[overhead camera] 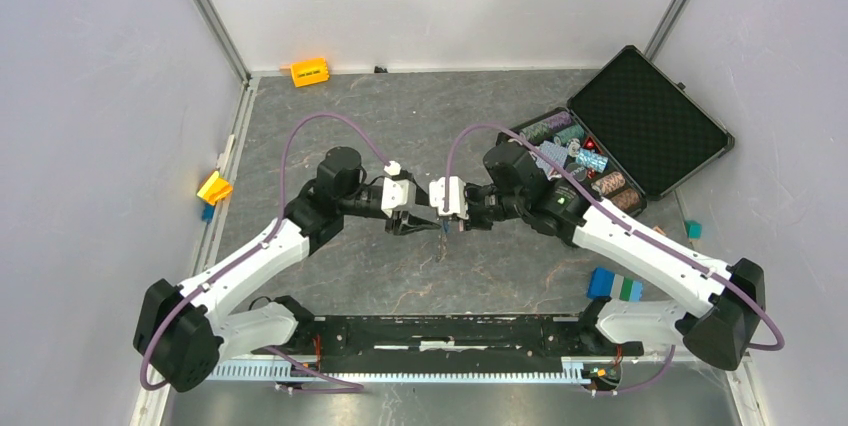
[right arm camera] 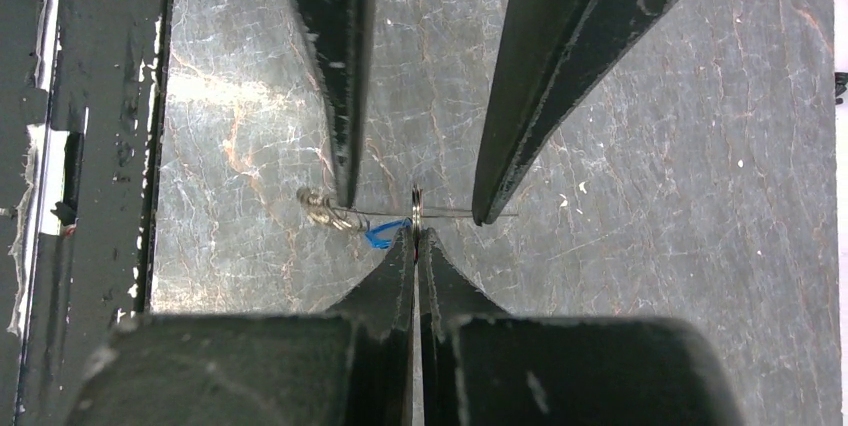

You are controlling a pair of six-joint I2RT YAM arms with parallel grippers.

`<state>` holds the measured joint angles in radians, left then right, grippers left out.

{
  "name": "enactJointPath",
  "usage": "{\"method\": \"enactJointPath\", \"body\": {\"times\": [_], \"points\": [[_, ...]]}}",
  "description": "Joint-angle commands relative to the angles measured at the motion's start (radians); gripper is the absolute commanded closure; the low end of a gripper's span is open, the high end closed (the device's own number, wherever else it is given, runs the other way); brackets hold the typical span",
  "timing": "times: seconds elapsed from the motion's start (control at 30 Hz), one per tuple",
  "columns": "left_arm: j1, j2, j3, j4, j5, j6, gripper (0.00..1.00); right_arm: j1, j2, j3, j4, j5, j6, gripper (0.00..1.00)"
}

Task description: Put the keys on the keyring

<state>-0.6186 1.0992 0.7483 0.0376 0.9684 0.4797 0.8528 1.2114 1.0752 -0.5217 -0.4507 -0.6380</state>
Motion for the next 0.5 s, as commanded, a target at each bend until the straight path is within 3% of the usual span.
{"method": "enactJointPath", "body": {"times": [0.0,0.2,0.47], "points": [[-0.006,0.008,0.0,0.094,-0.004,-0.056,0.52,0.018,-0.004,0.05,0.005,0.039,-0.014,1.0],[-0.01,0.028,-0.004,0.113,0.001,-0.074,0.63,0.024,-0.009,0.042,0.014,0.038,-0.01,1.0],[-0.01,0.031,-0.018,0.113,0.009,-0.079,0.64,0.025,-0.015,0.04,0.02,0.035,-0.002,1.0]]}}
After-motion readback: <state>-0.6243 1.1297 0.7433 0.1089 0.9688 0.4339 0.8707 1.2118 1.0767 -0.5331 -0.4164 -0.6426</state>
